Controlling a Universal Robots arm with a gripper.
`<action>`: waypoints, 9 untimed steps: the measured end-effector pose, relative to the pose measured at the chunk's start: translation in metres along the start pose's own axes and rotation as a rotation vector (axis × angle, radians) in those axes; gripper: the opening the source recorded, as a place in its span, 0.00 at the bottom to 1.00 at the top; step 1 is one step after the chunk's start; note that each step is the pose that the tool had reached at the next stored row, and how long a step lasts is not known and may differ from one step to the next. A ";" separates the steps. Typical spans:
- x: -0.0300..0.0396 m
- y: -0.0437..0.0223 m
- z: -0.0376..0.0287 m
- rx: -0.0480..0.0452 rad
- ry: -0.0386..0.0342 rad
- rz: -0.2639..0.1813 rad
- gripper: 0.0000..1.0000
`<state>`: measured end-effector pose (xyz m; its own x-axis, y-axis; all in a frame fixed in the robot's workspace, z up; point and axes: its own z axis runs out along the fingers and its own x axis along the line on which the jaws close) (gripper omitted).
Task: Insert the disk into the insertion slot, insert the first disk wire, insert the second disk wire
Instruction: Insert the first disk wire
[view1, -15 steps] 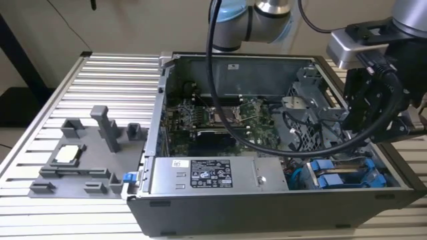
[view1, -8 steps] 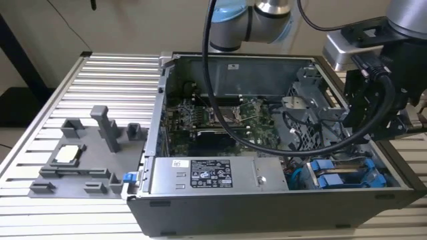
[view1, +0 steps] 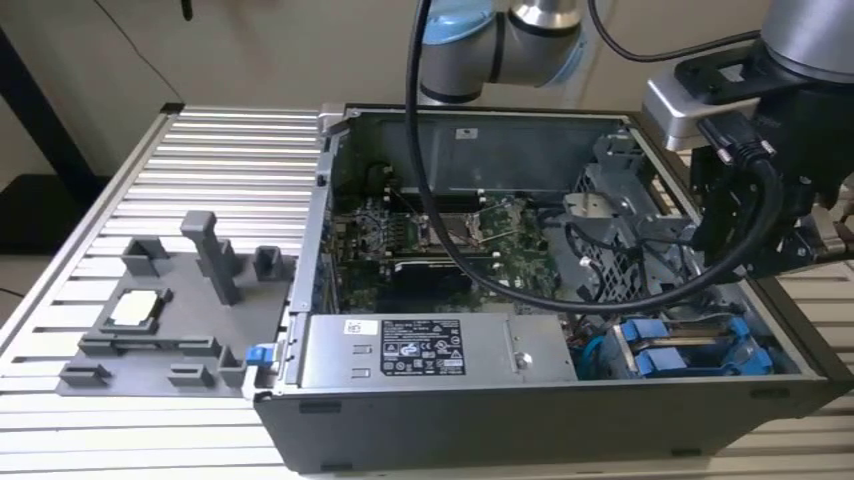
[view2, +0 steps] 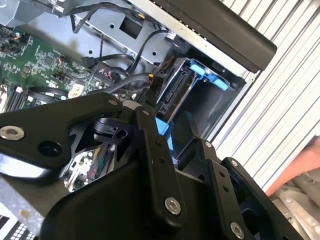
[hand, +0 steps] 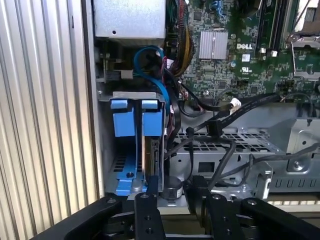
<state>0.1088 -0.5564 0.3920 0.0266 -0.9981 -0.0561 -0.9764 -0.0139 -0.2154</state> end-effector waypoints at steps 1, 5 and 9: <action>-0.0012 0.0001 0.0002 -0.0004 -0.0016 -0.007 0.41; -0.0039 0.0001 0.0004 -0.0021 -0.0084 -0.037 0.41; -0.0039 -0.0023 0.0010 -0.0027 -0.0108 -0.048 0.41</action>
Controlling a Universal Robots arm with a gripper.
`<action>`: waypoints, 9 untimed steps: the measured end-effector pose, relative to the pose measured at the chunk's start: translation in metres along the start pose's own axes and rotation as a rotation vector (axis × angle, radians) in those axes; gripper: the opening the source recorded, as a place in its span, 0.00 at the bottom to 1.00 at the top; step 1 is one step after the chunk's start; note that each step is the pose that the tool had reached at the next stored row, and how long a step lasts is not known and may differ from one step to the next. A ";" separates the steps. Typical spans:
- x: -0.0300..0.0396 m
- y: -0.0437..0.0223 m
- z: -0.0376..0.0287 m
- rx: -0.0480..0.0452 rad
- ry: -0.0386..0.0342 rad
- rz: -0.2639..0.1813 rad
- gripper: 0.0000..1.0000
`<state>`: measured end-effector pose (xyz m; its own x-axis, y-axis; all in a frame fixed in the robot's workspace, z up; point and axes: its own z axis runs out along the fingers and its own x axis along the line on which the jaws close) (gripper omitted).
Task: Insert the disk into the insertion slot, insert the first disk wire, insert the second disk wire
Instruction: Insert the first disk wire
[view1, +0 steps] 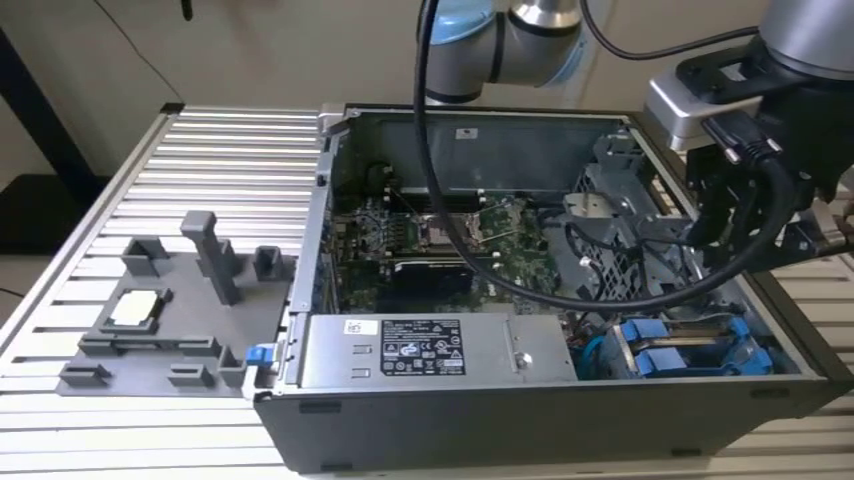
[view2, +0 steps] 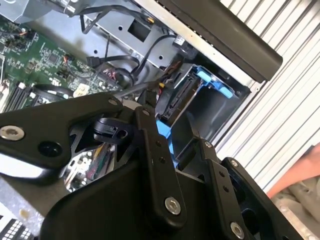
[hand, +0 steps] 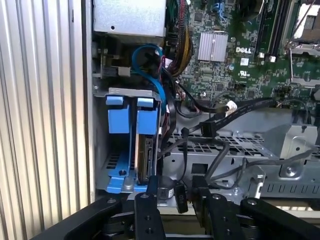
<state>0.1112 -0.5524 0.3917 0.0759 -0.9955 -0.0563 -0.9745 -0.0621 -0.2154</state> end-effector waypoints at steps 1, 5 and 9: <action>0.0001 -0.0011 0.0003 -0.0003 -0.0011 -0.004 0.41; 0.0004 -0.0055 0.0012 -0.0020 -0.0079 -0.035 0.41; 0.0006 -0.0081 0.0017 -0.0038 -0.0154 -0.067 0.41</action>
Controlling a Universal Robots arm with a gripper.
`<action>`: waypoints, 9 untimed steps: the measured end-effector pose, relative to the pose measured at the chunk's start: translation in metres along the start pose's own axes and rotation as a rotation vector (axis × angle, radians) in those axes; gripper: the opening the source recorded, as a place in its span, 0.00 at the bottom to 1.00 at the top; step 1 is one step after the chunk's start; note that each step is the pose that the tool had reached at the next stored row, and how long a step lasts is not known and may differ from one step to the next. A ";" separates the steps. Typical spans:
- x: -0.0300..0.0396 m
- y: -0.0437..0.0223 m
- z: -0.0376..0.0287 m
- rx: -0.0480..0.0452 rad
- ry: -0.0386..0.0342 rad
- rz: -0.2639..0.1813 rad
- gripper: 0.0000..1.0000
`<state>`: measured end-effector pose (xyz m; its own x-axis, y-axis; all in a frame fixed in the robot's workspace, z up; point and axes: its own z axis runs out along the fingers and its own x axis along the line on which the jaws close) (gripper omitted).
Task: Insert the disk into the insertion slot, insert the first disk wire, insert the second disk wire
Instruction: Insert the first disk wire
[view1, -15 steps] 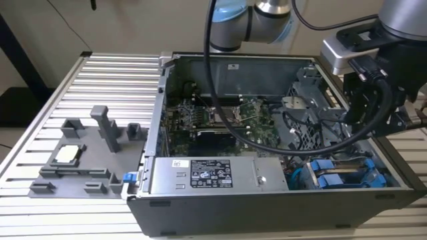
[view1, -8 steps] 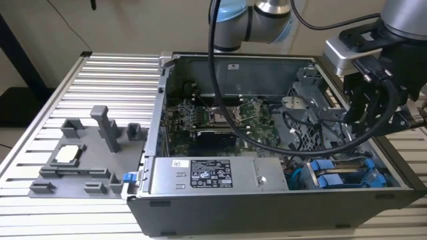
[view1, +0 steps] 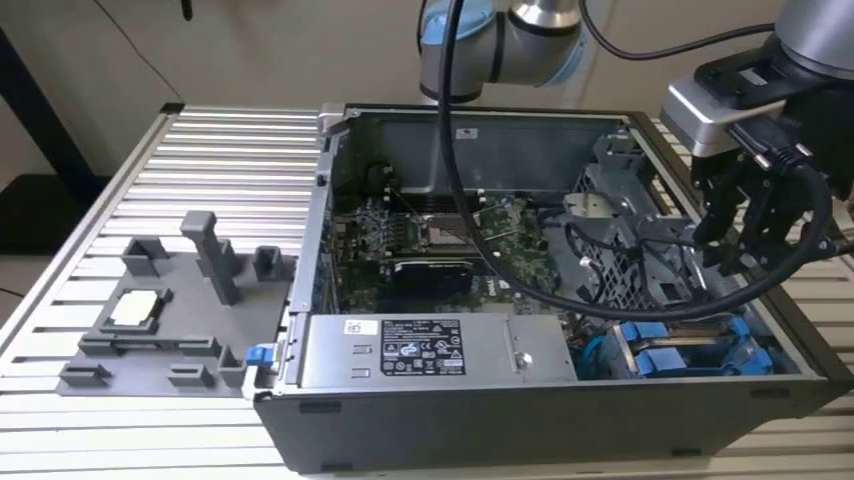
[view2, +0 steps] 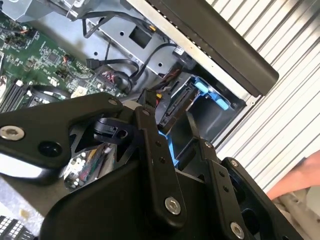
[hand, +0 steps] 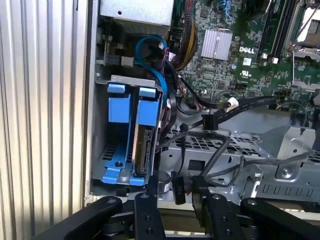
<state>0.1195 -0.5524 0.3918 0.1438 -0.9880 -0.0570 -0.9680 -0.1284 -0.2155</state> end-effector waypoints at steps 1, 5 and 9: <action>0.0000 0.0000 0.0000 -0.0002 -0.0008 -0.003 0.41; 0.0001 0.0000 0.0002 -0.0005 -0.0017 -0.007 0.41; 0.0001 0.0001 0.0005 -0.0005 -0.0020 -0.008 0.38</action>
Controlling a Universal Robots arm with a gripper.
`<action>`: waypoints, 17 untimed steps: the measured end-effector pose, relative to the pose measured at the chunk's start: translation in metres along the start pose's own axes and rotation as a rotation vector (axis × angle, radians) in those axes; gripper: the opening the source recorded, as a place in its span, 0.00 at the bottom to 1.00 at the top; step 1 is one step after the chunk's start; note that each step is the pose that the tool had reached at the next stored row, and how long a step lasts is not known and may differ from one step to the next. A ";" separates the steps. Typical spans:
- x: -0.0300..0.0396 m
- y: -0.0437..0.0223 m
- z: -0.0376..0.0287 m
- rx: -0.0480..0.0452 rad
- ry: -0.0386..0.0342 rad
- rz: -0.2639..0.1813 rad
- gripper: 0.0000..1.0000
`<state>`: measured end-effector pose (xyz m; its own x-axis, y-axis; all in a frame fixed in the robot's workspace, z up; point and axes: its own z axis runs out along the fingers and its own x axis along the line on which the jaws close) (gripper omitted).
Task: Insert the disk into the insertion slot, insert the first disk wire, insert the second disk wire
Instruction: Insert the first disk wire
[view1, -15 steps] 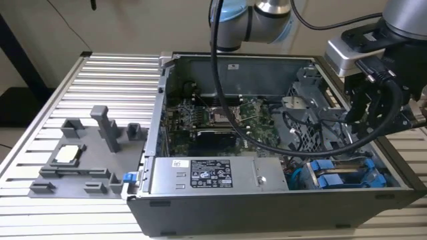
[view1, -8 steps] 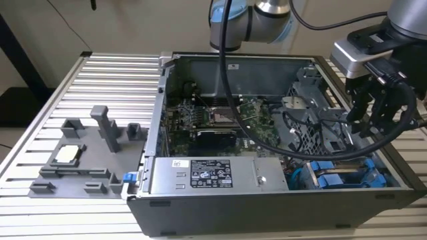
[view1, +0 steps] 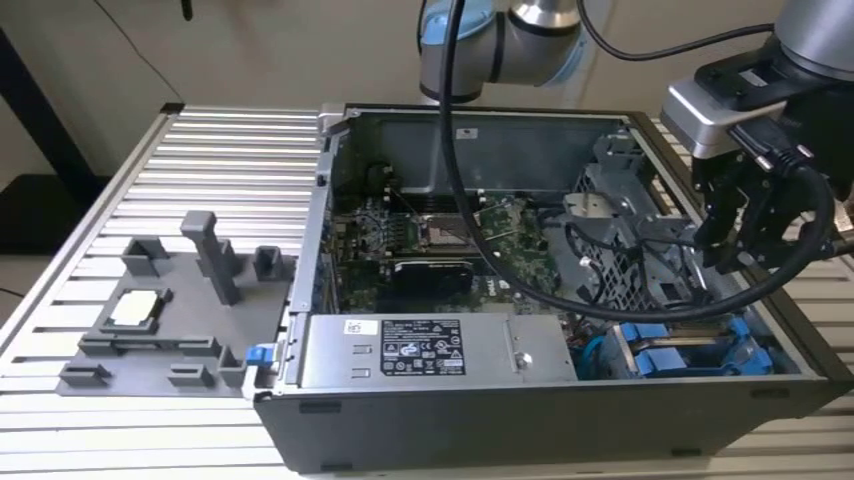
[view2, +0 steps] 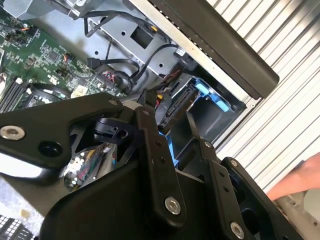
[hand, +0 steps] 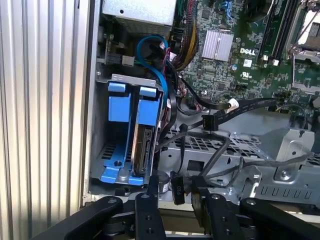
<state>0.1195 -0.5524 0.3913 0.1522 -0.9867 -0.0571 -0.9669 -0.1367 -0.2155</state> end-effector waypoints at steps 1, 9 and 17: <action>0.0000 0.0000 0.0000 0.0000 0.0000 0.000 0.38; 0.0000 0.0000 0.0001 -0.0001 0.0000 0.000 0.22; 0.0004 -0.0007 0.0007 -0.0019 0.0006 0.000 0.19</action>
<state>0.1203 -0.5527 0.3907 0.1524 -0.9867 -0.0565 -0.9672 -0.1371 -0.2136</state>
